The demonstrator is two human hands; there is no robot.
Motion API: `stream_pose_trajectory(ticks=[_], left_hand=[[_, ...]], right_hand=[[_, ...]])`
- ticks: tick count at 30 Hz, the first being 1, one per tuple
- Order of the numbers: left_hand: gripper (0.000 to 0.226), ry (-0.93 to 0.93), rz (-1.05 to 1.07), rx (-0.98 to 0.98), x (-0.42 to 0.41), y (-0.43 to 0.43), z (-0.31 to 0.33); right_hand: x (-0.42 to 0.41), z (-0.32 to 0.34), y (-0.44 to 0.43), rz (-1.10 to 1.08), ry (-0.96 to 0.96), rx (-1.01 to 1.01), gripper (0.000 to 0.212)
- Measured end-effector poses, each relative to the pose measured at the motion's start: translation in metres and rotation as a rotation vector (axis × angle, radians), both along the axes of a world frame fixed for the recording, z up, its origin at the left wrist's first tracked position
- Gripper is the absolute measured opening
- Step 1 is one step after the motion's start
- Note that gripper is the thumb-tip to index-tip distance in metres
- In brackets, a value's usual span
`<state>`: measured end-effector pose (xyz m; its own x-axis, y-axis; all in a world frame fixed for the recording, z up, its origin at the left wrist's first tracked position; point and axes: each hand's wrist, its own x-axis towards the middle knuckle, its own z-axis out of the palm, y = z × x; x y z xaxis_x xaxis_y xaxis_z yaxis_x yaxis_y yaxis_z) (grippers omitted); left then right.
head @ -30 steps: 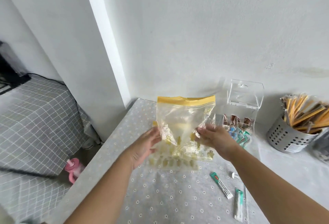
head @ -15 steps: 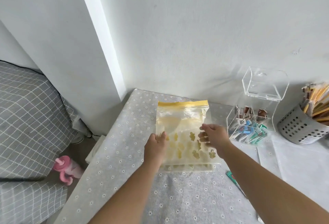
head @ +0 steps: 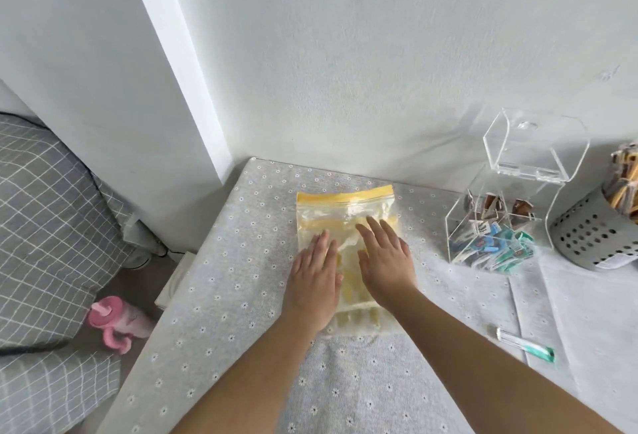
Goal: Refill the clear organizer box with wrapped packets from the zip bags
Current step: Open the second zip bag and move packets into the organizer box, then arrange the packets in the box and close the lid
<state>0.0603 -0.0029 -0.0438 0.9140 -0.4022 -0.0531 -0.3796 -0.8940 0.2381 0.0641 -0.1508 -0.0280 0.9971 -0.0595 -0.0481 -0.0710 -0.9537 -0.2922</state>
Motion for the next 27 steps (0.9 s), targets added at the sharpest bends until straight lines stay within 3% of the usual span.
stream_pose_trajectory(ticks=[4,11,21,27], left_hand=[[0.068,0.134,-0.022,0.125,0.008,0.007,-0.02],[0.071,0.107,0.026,0.122,0.004,0.01,-0.029],[0.075,0.239,0.04,0.184,0.015,0.004,0.001],[0.066,0.039,-0.052,-0.038,-0.031,-0.064,0.027]], right_hand=[[0.001,-0.028,-0.007,0.06,0.183,-0.062,0.059],[-0.012,-0.046,-0.014,0.018,0.159,-0.119,0.08],[-0.04,-0.012,-0.056,0.045,0.35,-0.065,0.069],[-0.091,0.034,-0.131,-0.305,0.036,0.199,0.031]])
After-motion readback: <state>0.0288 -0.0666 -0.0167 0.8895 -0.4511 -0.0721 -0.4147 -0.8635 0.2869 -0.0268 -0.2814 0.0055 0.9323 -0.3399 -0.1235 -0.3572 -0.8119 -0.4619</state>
